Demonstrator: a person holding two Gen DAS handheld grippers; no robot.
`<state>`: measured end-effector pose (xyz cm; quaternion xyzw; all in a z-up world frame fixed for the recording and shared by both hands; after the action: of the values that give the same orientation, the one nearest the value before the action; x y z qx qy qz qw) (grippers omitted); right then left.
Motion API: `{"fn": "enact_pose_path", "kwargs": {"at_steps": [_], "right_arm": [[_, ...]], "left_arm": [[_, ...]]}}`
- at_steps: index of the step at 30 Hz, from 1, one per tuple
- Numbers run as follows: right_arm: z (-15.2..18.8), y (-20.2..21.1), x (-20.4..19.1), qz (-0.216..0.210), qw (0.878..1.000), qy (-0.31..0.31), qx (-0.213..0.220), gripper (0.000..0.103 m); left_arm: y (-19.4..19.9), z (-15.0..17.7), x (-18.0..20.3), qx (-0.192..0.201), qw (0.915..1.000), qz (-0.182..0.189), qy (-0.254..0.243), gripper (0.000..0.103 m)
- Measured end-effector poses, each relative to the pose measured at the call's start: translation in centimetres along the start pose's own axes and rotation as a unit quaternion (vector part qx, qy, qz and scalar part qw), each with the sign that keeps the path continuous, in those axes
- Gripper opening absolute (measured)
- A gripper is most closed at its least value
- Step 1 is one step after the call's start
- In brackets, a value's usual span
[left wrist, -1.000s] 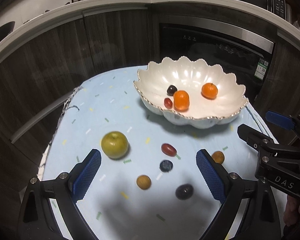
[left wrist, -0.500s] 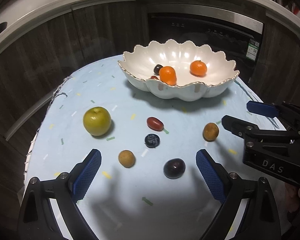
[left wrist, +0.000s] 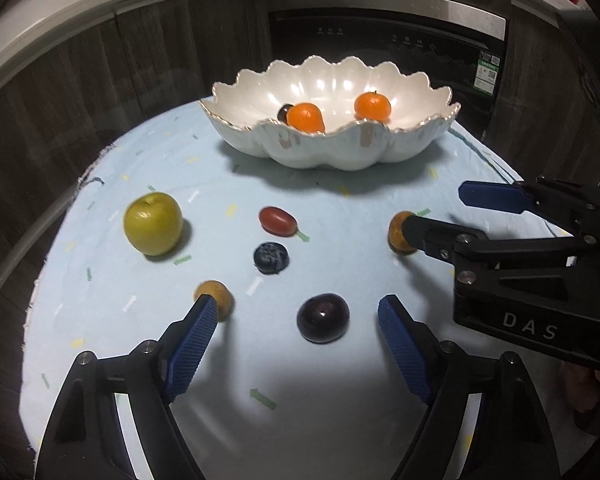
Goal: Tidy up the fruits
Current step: 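Grasp a brown round fruit with the right tool while the left tool grasps a dark plum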
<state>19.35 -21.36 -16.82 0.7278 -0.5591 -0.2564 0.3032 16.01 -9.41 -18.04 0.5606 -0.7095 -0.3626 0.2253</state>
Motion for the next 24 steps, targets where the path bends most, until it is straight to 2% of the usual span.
{"fn": "enact_pose_path", "kwargs": {"at_steps": [7,10,12,16,18,21,22,24], "right_arm": [[0.1,-0.9,-0.2,-0.006,1.0,-0.004,-0.007,0.062],[0.2,-1.4,-0.5,-0.009,1.0,-0.001,-0.013,0.056],[0.2,-1.8,-0.6,-0.01,1.0,0.0,-0.018,0.052],[0.4,-2.4,-0.7,-0.012,1.0,0.001,-0.027,0.043],[0.5,-2.6,-0.6,-0.015,0.999,0.0,-0.03,0.042],[0.5,-2.6,-0.8,-0.017,0.999,0.004,-0.028,0.035],[0.5,-2.6,-0.9,-0.019,0.999,0.005,-0.028,0.031],[0.5,-2.6,-1.1,-0.021,0.999,0.008,-0.027,0.029]], "left_arm": [[-1.0,0.5,-0.2,-0.01,0.9998,0.013,0.01,0.065],[-0.9,0.6,-0.2,-0.005,0.9998,0.014,0.011,0.059],[-0.9,0.5,-0.2,-0.002,0.9998,0.016,0.008,0.051],[-0.8,0.5,-0.1,0.002,0.9998,0.021,0.005,0.041],[-0.8,0.5,0.0,0.005,0.9997,0.025,0.001,0.034],[-0.7,0.5,0.2,0.006,0.9995,0.032,-0.003,0.028],[-0.7,0.5,0.3,0.006,0.9995,0.032,-0.004,0.028],[-0.6,0.5,0.2,0.005,0.9995,0.032,-0.002,0.028]]}}
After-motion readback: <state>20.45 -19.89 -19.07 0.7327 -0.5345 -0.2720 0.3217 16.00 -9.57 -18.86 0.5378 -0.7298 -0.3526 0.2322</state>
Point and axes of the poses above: each gripper's, at about its wrist camera, not at the fingertips, and y roughly against the way its jaws point, x to its right, z to its underside, the point moved 2 cm from there along -y, roughly the way its jaws point, and after that the axes turned 3 degrees about -y, right-handed, at the moved point
